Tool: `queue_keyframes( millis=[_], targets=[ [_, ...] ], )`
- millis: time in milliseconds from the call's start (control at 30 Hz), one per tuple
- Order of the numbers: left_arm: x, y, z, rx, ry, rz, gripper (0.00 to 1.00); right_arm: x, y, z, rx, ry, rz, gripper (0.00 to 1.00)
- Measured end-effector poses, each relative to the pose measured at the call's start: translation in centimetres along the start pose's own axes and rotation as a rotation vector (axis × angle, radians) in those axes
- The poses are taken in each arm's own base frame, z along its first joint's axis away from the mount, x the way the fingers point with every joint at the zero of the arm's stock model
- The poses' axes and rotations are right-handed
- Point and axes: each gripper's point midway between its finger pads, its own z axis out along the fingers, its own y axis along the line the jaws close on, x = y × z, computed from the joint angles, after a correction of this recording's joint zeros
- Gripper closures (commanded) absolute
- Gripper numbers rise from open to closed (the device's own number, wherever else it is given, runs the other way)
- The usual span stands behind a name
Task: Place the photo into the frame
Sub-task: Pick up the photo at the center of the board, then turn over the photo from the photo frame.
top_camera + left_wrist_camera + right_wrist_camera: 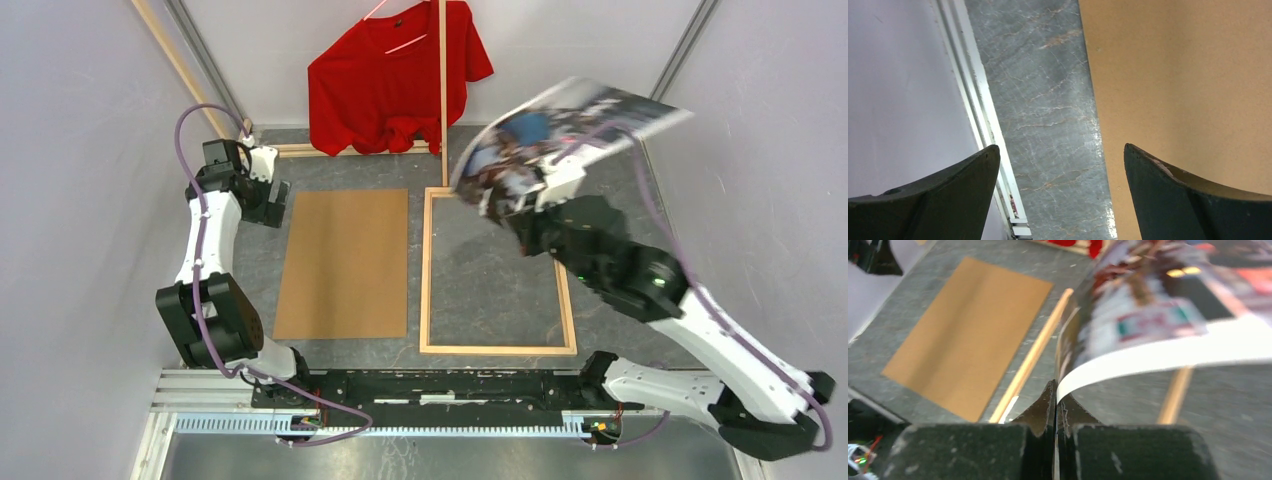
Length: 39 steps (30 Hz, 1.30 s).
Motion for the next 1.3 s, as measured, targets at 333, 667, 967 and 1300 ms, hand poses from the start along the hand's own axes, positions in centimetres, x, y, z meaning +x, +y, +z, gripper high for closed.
queue_keyframes(
  millis=[333, 667, 967, 1300],
  targets=[
    [1.8, -1.9, 0.7, 0.076, 0.037, -0.013, 0.0, -2.9, -8.5, -6.1, 0.417, 0.097, -0.245, 1.0],
    [4.5, -3.3, 1.1, 0.096, 0.077, -0.016, 0.0, 10.7, -6.1, 1.2, 0.415, 0.68, -0.737, 1.0],
    [5.2, -3.6, 1.4, 0.094, 0.081, -0.016, 0.0, 17.0, -0.3, 2.5, 0.217, 0.834, -0.979, 1.0],
    [5.8, -3.8, 1.8, 0.094, 0.088, -0.016, 0.0, 22.0, 3.1, 2.0, 0.104, 0.941, -1.106, 1.0]
  ],
)
